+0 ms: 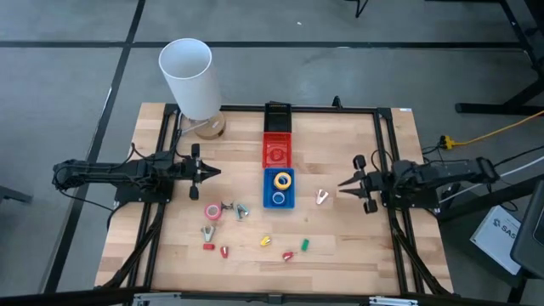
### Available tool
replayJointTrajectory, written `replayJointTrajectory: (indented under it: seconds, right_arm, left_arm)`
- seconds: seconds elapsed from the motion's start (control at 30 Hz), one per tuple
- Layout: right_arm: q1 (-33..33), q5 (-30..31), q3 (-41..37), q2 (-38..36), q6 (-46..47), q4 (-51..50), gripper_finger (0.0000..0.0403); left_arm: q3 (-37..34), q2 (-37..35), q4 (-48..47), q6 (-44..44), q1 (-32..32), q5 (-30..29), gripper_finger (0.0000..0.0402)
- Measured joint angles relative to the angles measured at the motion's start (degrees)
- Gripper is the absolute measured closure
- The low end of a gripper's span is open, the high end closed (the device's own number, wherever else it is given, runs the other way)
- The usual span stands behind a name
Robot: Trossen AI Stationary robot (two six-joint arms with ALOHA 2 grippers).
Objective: Pick and place Stapler, Stapler remover, tape
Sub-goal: Put the pink tape into the blue bin
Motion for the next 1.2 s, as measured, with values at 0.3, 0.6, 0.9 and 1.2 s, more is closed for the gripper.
replayJointTrajectory:
  seconds: [0.3,0.6,0.9,1.2]
  right_arm:
    - [-5.45,1.12,0.0,-7.6,-5.21,-3.02,0.0322]
    - [-8.28,1.36,0.0,-7.62,-2.8,-3.16,0.0322]
    - [-8.26,1.43,0.0,-7.62,-2.54,-3.13,0.0322]
    - [-8.26,1.42,0.0,-7.62,-2.52,-3.11,0.0322]
  left_arm:
    - [0.0,0.0,0.0,0.0,0.0,0.0,0.0384]
    - [-0.02,0.0,0.0,0.0,0.0,0.0,0.0384]
    - [-0.02,0.0,0.0,0.0,-0.02,0.0,0.0384]
    - [-0.01,0.0,0.02,16.06,0.11,-3.21,0.0384]
